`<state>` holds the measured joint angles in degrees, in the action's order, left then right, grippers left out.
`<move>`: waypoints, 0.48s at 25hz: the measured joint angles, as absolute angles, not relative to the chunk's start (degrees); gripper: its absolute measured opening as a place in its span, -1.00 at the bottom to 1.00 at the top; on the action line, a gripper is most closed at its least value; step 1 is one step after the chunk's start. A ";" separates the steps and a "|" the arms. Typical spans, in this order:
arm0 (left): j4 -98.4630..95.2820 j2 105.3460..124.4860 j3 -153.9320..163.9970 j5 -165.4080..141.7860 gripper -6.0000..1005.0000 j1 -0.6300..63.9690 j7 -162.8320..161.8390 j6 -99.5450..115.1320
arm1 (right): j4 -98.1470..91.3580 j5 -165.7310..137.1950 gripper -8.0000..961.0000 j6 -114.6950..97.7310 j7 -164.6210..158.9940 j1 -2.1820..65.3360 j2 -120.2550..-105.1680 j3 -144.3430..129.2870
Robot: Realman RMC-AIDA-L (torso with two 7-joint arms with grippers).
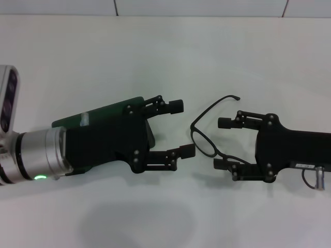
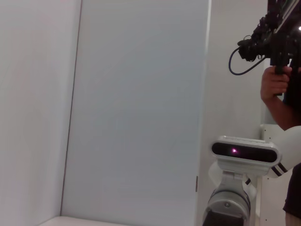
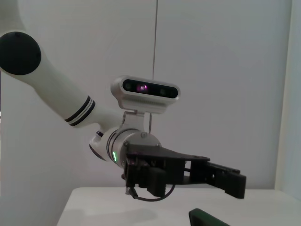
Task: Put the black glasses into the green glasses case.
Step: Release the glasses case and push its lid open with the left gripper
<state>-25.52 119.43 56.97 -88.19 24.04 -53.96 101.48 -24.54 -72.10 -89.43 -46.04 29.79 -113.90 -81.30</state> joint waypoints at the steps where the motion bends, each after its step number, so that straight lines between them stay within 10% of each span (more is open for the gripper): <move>1: -25.52 119.46 56.97 -88.19 0.76 24.07 -53.63 101.53 | -24.48 -72.05 0.62 -89.49 -46.09 29.79 -113.87 -81.13; 12: -26.18 118.65 56.07 -87.98 0.75 24.88 -55.40 99.31 | -24.99 -71.99 0.62 -89.48 -45.47 28.85 -113.76 -79.71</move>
<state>-26.18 118.65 56.07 -87.98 24.88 -55.40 99.31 -24.99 -71.99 -89.48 -45.47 28.85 -113.76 -79.71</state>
